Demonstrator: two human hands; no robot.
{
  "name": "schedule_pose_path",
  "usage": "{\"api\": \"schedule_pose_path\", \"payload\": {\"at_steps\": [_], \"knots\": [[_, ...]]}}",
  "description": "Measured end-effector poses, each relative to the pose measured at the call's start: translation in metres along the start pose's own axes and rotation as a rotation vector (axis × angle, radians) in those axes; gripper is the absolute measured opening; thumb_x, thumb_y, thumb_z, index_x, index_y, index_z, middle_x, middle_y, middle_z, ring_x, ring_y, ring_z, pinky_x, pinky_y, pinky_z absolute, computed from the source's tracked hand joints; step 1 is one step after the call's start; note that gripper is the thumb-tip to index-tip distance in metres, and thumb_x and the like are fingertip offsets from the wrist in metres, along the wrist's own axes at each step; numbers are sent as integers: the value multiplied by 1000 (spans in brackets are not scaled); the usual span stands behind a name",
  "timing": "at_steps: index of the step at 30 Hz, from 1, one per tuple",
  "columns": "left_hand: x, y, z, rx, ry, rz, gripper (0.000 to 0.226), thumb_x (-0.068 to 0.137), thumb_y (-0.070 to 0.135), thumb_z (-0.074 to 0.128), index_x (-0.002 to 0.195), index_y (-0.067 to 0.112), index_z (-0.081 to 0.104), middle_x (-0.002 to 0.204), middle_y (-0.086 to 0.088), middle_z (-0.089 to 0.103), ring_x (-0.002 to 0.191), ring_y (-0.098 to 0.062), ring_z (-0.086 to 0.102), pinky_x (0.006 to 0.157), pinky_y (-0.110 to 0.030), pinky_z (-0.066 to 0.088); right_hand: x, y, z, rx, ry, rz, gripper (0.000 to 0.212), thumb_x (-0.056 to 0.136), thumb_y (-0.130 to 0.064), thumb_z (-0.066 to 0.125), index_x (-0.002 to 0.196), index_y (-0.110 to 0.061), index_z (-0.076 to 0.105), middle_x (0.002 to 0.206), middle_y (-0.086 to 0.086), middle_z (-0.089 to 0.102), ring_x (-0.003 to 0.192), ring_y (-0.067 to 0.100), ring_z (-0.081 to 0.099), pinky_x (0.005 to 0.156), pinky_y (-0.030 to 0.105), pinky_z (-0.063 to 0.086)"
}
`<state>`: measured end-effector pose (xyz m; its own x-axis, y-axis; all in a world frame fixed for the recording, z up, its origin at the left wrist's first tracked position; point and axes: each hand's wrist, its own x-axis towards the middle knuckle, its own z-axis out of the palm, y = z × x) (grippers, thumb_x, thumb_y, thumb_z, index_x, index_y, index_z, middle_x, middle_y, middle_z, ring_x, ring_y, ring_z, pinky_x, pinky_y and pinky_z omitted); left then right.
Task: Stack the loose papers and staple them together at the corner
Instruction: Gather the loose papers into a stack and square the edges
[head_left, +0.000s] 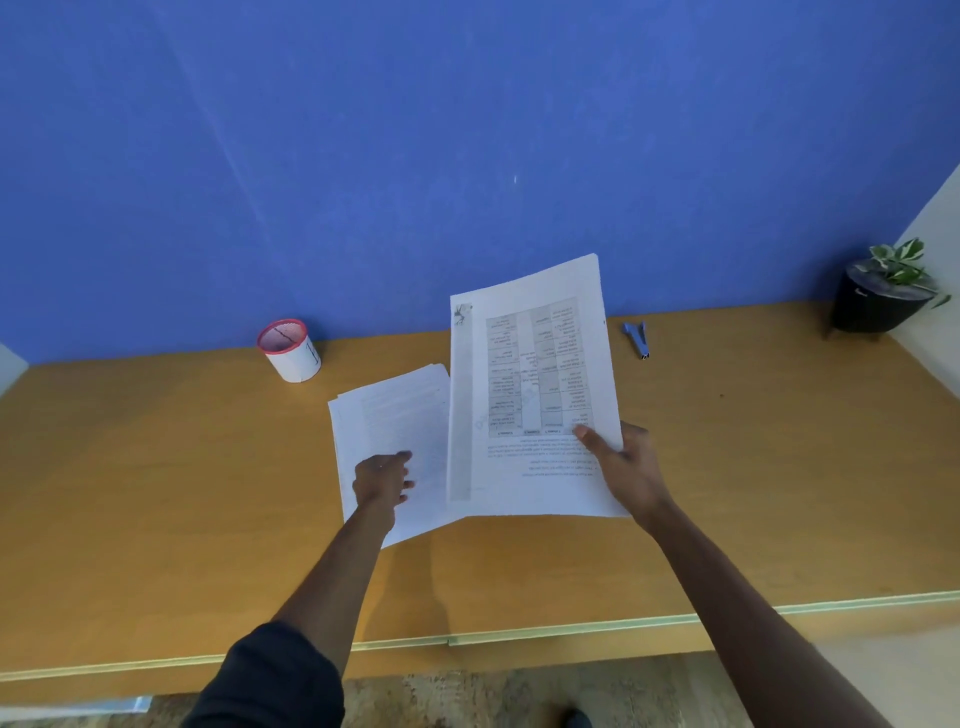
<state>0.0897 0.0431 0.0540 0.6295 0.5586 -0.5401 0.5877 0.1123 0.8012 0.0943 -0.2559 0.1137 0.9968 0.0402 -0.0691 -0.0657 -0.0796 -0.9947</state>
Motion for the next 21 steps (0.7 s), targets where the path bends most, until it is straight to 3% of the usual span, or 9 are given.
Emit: {"api": "schedule_pose_path", "payload": {"at_steps": [3,5,9,13,19,21], "knots": [[10,-25,-10,297,186,42,57,87,30,71,133,2,53,130,-17,60,117,-36,57,89,-43,51,0,0,-4,16,42,0,19,97,-13,62,114,-12,69,101,-5,74,79,-1,73,62,15,56],[12,-35,-15,460,260,56,68,84,35,73,136,1,46,140,-19,48,129,-37,44,97,-50,44,0,1,-6,24,61,-7,20,97,-12,62,115,-11,68,101,-6,73,79,-1,73,62,15,56],[13,-38,-15,649,292,-25,87,77,50,77,137,-1,41,147,-19,34,135,-36,33,106,-52,33,-1,-1,-11,28,83,-24,20,97,-8,61,116,-10,68,98,-9,72,77,-3,73,61,14,55],[18,-39,-14,744,286,-8,90,75,48,81,138,0,39,149,-19,32,139,-36,27,106,-51,33,0,0,-14,14,94,-23,21,97,-9,61,117,-8,68,99,-4,73,78,-2,73,62,14,55],[24,-35,-11,694,289,-47,95,73,40,85,141,0,32,149,-20,31,140,-37,27,107,-52,34,1,2,-16,-9,97,-18,22,97,-11,61,117,-7,68,101,-4,74,78,-1,73,60,15,55],[26,-32,-9,603,284,-49,95,71,31,88,140,0,30,145,-21,39,135,-39,37,104,-53,41,2,3,-16,-12,98,-13,24,97,-12,62,119,-6,68,103,0,74,79,-1,73,61,14,55]]}}
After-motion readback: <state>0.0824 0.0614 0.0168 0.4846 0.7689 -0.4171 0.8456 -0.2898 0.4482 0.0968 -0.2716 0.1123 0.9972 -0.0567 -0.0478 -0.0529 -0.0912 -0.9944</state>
